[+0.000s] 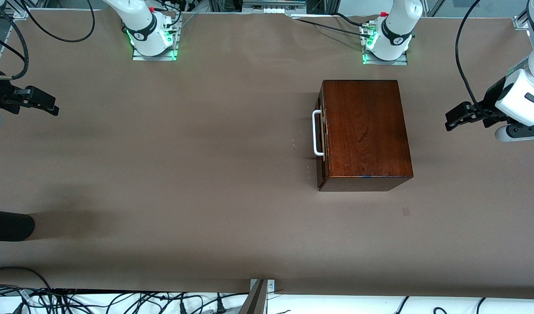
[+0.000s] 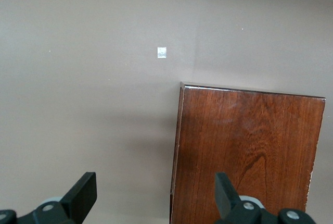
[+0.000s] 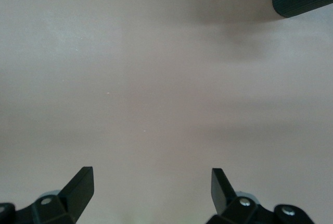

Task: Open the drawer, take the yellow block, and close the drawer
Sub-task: 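Move the left gripper off its rest toward the wooden box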

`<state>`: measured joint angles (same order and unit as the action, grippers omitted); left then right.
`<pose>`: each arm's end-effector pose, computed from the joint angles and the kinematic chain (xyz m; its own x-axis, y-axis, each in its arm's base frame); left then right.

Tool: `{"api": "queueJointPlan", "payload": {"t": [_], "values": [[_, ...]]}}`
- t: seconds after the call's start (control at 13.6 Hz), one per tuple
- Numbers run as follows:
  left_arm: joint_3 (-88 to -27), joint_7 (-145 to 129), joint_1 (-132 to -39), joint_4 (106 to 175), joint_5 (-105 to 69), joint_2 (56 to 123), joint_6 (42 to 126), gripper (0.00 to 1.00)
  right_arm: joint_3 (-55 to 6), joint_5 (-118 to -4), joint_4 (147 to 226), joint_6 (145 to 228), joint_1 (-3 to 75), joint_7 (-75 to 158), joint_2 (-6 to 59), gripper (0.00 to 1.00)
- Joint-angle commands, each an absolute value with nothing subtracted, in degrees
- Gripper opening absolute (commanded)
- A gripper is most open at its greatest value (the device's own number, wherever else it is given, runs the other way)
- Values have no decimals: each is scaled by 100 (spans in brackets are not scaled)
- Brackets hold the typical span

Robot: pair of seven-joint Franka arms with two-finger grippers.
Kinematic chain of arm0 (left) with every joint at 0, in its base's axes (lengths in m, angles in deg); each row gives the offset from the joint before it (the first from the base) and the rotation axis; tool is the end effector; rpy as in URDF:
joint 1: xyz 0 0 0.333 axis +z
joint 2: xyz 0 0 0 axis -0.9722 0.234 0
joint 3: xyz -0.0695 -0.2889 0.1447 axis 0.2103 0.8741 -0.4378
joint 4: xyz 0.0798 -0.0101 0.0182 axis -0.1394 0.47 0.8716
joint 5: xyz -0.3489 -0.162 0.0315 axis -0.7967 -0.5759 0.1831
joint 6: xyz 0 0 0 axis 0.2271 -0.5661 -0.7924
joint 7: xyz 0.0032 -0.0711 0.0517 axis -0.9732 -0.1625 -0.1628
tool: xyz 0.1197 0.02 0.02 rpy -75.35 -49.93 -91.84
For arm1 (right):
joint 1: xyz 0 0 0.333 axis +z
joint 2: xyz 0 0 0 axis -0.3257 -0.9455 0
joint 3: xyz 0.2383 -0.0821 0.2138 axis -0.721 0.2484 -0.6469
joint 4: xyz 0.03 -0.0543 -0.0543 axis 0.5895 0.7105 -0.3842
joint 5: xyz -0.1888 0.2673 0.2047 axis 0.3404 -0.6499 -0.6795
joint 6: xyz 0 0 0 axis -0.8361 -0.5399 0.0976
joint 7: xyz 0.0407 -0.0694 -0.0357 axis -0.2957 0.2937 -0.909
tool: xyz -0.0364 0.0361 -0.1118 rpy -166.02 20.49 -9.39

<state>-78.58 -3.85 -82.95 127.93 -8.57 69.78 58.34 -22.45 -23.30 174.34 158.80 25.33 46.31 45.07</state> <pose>0.5796 -0.0386 0.5959 0.9930 0.1173 -0.0168 0.1171 -0.9931 -0.0111 0.5682 -0.0129 0.6057 0.9984 -0.0245 -0.0517 -0.0234 -0.9995 0.0219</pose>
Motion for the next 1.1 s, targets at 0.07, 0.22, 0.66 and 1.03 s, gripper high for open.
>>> {"api": "queueJointPlan", "payload": {"t": [0.07,0.22,0.66,1.03], "values": [[-7851,-445,-8262,12656,-952,7037,5749,100,-2305,-2341,17417,15885,2481,4623,4556,100],[-7860,-375,-8280,12612,-943,7045,5740,100,-2287,-2359,17417,15885,2472,4623,4556,100],[-7842,-436,-8358,12630,-943,7080,5749,100,-2305,-2350,17417,15885,2472,4623,4556,100],[-7842,-401,-8429,12612,-935,7116,5731,100,-2296,-2359,17417,15885,2472,4623,4556,100]]}}
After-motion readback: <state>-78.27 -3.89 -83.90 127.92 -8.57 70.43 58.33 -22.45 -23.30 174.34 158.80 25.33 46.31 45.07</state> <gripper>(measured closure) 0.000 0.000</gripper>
